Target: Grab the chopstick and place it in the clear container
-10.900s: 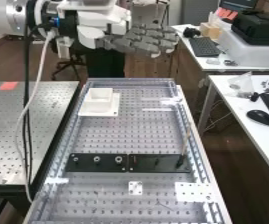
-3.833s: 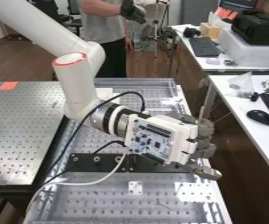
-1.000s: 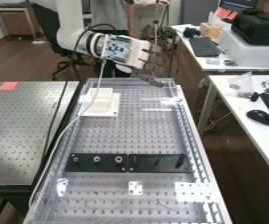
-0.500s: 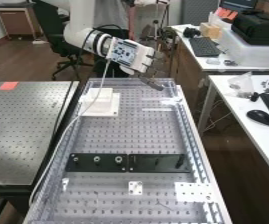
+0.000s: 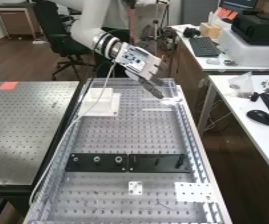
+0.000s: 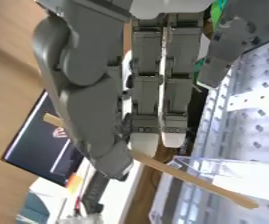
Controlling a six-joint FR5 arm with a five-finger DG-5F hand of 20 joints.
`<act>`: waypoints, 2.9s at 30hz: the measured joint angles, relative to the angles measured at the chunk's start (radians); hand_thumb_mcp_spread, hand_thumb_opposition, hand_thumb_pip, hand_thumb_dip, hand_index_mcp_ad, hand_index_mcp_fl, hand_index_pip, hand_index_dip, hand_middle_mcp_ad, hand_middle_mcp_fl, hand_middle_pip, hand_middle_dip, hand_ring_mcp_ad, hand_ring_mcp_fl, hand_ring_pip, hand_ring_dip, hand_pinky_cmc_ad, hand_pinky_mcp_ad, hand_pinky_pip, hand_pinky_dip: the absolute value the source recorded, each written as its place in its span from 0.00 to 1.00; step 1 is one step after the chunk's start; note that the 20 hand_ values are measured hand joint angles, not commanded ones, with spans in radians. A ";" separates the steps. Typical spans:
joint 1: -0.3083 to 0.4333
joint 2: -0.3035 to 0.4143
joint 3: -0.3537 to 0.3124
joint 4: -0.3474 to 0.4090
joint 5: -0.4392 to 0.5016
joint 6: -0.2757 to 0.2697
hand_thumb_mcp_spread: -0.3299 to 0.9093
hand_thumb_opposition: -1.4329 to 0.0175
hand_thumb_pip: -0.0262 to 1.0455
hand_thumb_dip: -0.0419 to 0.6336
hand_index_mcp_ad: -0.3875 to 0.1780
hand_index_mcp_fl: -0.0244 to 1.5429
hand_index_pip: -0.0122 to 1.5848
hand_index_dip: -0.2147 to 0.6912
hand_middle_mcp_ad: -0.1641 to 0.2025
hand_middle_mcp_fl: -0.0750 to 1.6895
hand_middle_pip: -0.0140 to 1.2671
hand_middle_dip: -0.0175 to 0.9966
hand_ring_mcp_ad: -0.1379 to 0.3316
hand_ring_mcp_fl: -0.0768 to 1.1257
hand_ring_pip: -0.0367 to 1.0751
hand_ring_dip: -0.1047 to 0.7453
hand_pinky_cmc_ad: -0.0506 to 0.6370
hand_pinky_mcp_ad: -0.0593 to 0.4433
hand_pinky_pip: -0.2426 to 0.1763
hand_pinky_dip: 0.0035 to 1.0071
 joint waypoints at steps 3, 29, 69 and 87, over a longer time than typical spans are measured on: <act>-0.004 -0.017 0.034 -0.044 -0.018 -0.011 0.83 0.27 0.47 0.50 0.51 0.56 0.65 0.38 0.62 0.63 0.45 0.73 0.40 0.86 0.11 0.74 0.70 0.68 0.88 0.18; -0.018 -0.156 0.318 -0.471 -0.061 0.039 0.82 0.26 0.47 0.51 0.50 0.57 0.66 0.38 0.62 0.63 0.45 0.71 0.40 0.86 0.11 0.74 0.69 0.68 0.88 0.20; 0.009 -0.273 0.500 -0.743 -0.088 0.168 0.76 0.22 0.52 0.50 0.50 0.59 0.64 0.40 0.61 0.63 0.46 0.70 0.37 0.87 0.14 0.71 0.69 0.68 0.77 0.43; -0.008 -0.285 0.504 -0.778 -0.155 0.246 0.76 0.22 0.52 0.50 0.50 0.59 0.63 0.40 0.61 0.63 0.46 0.68 0.37 0.88 0.16 0.70 0.67 0.69 0.74 0.46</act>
